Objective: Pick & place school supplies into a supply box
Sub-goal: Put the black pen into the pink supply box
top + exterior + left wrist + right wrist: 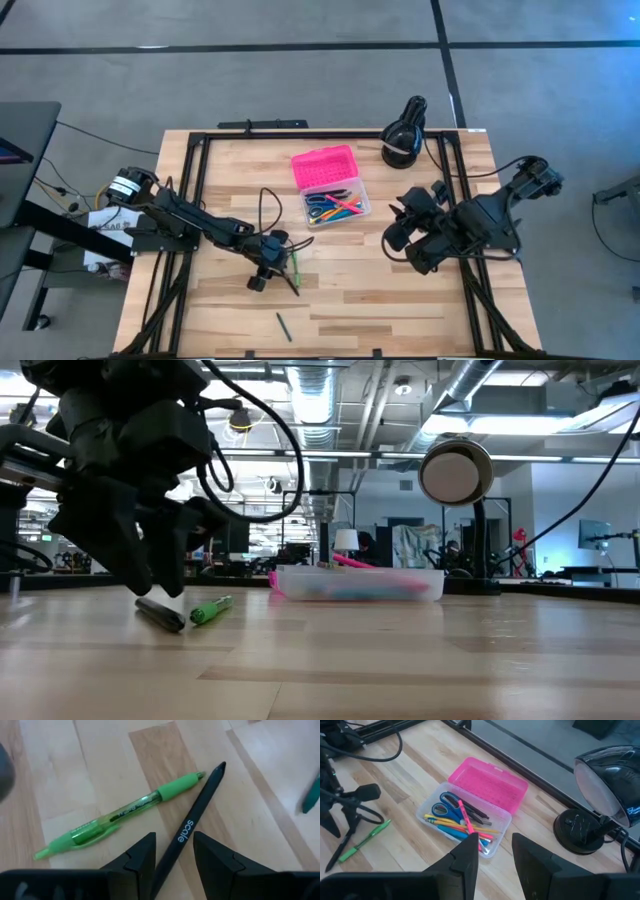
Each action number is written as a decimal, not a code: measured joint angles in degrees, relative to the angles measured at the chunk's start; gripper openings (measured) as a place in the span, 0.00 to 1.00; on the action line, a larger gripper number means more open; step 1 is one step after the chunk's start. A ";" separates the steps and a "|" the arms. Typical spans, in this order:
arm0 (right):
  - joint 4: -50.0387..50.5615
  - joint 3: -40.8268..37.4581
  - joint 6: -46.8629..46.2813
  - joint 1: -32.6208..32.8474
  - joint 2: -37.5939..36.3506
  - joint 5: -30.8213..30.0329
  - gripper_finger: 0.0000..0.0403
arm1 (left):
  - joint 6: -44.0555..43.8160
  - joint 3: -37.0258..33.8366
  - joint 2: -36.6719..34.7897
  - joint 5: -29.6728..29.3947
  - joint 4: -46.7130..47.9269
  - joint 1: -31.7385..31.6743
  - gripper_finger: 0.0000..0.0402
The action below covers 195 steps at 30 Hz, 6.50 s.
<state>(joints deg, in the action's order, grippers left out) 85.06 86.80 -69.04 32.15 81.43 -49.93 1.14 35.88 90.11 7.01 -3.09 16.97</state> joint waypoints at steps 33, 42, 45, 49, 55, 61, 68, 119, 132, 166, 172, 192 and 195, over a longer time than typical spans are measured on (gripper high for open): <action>-0.48 -0.02 0.06 -0.82 0.00 0.11 0.28 | 5.62 -0.28 2.56 -2.08 3.58 -0.23 0.29; -0.48 0.00 0.04 -0.82 0.00 0.11 0.28 | 3.95 -0.42 2.86 -0.81 1.53 -0.24 0.20; -0.48 -0.01 0.04 -0.82 0.00 0.11 0.28 | 3.96 -0.41 2.86 -1.32 2.06 -0.22 0.19; -0.48 -0.02 0.04 -0.82 0.00 0.11 0.28 | 3.77 -0.37 2.86 -2.04 3.24 -0.15 0.18; -0.46 -0.01 0.04 -0.82 0.00 0.11 0.28 | 1.03 -0.09 2.79 -2.62 7.28 -0.11 0.15; -0.36 -0.01 0.04 -0.82 0.00 0.11 0.28 | -0.27 -0.07 2.69 -2.39 8.53 -0.13 0.14; -0.24 0.00 0.04 -0.82 0.00 0.13 0.28 | 0.50 1.32 2.95 -0.90 7.56 -0.24 0.14; -0.24 -0.02 0.04 -0.82 0.00 0.13 0.28 | 2.66 2.51 2.84 -2.39 9.15 1.01 0.10; -0.24 -0.01 0.48 -0.82 0.00 0.37 0.28 | 2.88 5.70 3.13 -0.74 10.21 1.32 0.08; 0.02 -0.01 2.06 -0.82 -0.02 -1.41 0.28 | 2.83 22.73 3.44 -6.08 6.15 -25.52 0.08; 0.09 -0.23 2.10 -1.85 -0.02 -2.03 0.28 | -0.12 24.76 10.76 -0.65 3.71 -28.79 0.08; -0.69 -0.48 1.54 -2.19 -0.02 0.97 0.28 | 3.71 36.04 18.78 -5.00 18.83 -32.16 0.09; -0.70 -0.48 1.56 -2.34 -0.02 0.57 0.28 | 4.42 36.04 18.78 -4.90 20.81 -32.44 0.09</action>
<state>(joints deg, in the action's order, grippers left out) 84.36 86.32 -67.47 29.81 81.41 -49.36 5.56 71.92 108.88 2.11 17.72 -15.46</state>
